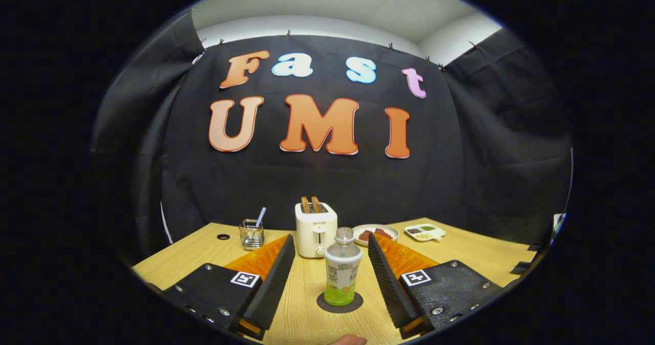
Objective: Take the bottle from table, then pour the juice into the cup, finally place the bottle on the coaster
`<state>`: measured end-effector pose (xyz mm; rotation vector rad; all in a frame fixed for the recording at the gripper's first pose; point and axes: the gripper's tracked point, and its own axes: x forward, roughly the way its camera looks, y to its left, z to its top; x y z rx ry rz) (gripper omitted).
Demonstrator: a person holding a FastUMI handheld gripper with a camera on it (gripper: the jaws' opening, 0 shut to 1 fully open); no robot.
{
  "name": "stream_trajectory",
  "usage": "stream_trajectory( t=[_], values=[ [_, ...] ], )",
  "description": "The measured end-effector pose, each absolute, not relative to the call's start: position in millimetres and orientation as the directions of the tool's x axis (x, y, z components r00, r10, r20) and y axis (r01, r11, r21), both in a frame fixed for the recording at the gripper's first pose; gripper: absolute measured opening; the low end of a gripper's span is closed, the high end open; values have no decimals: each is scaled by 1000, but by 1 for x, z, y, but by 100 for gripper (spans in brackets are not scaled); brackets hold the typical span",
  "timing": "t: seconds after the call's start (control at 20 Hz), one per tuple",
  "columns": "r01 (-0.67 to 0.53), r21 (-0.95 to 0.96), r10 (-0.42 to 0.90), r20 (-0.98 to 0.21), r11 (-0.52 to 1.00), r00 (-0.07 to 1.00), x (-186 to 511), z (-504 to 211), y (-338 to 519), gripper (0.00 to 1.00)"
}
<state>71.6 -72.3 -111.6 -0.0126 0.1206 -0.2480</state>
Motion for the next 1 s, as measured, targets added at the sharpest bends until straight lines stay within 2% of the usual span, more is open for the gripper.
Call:
stream_trajectory(
  t=[0.2, 0.3, 0.65, 1.0],
  values=[
    [239, -40, -242, -90, 970, 966, 56, -65, -64, 86],
    [197, 3, -196, -70, 980, 978, 46, -46, -53, 86],
    [102, 69, -103, 16, 992, 995, 11, -3, -40, 86],
    [27, 66, -30, 43, 997, 999, -1, 15, -20, 85]
  ],
)
